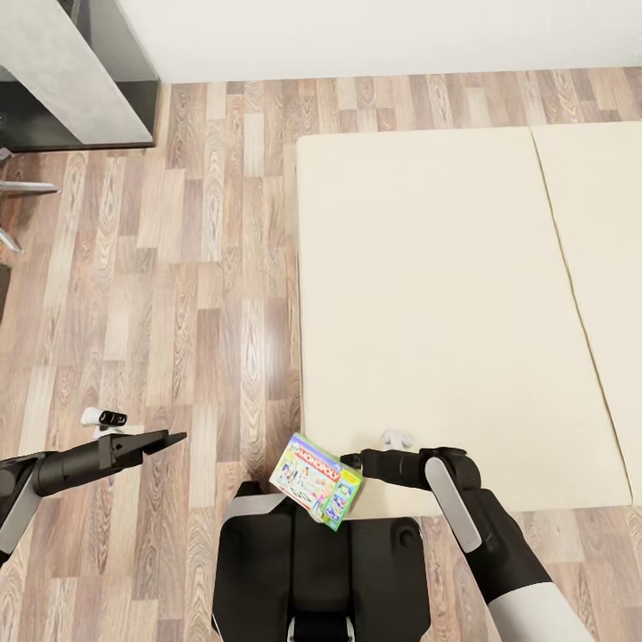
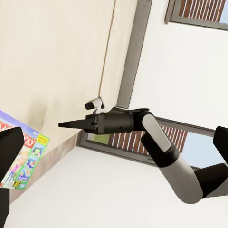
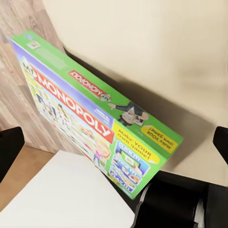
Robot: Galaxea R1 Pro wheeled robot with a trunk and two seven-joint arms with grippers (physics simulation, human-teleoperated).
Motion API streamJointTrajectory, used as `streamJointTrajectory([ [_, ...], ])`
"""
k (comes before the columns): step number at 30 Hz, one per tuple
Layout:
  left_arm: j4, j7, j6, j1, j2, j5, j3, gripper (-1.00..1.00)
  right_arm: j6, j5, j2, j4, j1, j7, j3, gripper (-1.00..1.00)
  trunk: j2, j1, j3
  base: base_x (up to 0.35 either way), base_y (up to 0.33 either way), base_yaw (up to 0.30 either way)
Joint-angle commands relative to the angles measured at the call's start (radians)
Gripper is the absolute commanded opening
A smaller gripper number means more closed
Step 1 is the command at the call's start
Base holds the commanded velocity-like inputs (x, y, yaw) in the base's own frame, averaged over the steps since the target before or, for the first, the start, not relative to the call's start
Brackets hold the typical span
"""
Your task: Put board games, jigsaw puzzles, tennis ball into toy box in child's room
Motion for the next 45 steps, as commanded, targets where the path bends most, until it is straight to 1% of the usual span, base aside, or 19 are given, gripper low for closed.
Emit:
streamJointTrajectory([
  [1,0.000,-0.004,0.011,0.000,0.000,0.000,0.000,1.00,0.004,0.010,-0.001,-0.001,0.000,0.010,0.000,1.00,-0.001,0.001,0.001,0.000,0.000,0.047],
  [7,0.000,-0.005,0.011,0.000,0.001,0.001,0.002,1.00,0.003,0.009,-0.007,0.000,-0.001,0.010,-0.001,1.00,-0.001,0.001,0.006,0.000,0.000,0.031],
  [24,0.000,-0.004,0.011,0.000,0.001,0.000,0.003,1.00,-0.008,0.010,-0.007,-0.001,0.000,0.009,0.000,1.00,-0.001,0.001,0.009,0.000,0.000,0.002],
  [40,0.000,-0.004,0.011,0.000,0.001,0.000,0.003,1.00,-0.009,0.011,-0.007,-0.001,0.000,0.008,0.000,1.00,-0.001,0.001,0.033,0.000,0.000,0.000],
  [45,0.000,-0.005,0.011,0.000,0.001,0.001,0.003,1.00,-0.009,0.011,-0.004,0.000,0.000,-0.009,0.000,1.00,-0.001,0.001,0.042,0.000,0.000,0.000],
])
